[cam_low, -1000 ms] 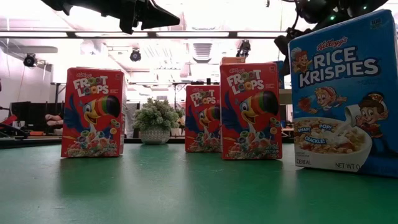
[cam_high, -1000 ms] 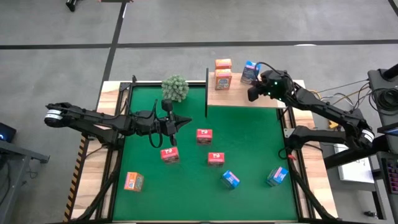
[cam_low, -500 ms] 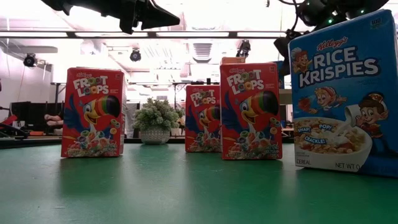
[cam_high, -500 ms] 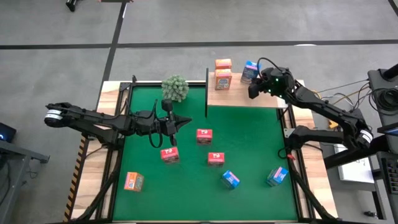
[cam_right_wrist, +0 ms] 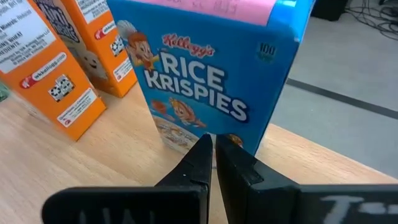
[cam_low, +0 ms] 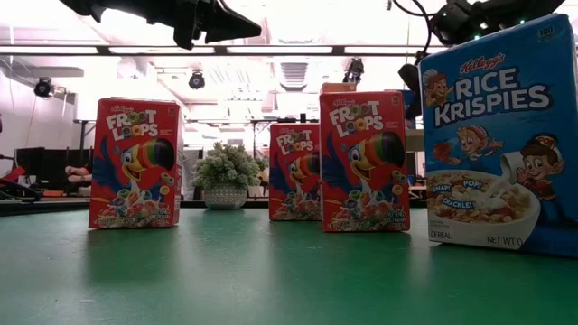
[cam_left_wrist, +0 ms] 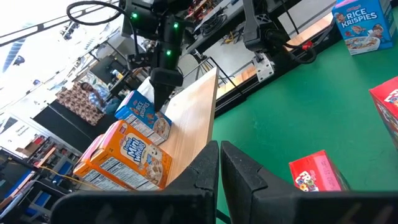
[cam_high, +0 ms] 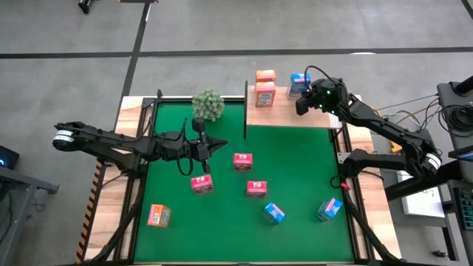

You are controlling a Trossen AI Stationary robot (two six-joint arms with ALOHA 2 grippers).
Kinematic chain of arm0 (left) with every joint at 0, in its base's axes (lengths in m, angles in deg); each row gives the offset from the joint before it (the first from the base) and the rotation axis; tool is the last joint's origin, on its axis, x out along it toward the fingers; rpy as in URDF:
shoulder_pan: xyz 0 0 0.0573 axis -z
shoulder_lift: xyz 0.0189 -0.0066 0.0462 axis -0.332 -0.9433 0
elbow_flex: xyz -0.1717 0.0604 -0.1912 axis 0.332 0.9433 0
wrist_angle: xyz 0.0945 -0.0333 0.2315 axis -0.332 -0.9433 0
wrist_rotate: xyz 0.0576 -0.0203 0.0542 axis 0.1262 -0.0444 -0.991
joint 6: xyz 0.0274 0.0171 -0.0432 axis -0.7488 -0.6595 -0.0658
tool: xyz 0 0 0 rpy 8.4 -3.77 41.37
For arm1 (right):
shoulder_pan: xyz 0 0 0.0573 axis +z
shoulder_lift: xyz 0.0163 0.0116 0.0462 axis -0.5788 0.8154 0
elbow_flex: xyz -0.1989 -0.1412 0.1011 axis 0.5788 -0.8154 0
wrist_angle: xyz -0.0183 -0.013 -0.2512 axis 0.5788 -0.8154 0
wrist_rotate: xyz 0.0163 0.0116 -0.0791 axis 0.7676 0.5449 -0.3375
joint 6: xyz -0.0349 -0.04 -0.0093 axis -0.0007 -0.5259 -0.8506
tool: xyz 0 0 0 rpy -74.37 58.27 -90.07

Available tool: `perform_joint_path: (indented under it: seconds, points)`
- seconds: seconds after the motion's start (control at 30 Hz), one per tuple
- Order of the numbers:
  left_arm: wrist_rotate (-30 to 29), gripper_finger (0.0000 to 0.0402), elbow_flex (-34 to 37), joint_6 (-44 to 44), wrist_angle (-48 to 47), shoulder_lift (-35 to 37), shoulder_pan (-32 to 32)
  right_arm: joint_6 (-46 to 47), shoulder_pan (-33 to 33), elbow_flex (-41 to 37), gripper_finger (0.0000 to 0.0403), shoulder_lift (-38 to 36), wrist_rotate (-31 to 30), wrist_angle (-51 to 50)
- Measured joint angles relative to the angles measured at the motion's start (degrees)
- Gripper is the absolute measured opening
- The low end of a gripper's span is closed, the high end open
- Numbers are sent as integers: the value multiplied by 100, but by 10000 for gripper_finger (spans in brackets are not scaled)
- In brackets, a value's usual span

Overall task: Stack cereal on shelf
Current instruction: Put the top left blue cereal box on the shelf

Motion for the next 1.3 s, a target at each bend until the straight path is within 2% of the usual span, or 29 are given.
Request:
perform_joint_path:
  seconds: [0.27,0.53,0.93,1.3]
  points:
    - [2,0,0,-2,0,0,-2,18,0,2,12,26,-30,-43]
    - [0,0,0,-2,0,0,0,256,0,2,12,61,-46,-813]
    - [0,0,0,-4,0,-1,0,151,0,-11,12,539,-41,235]
    - [2,0,0,-4,0,-1,0,204,0,-15,12,890,-20,248]
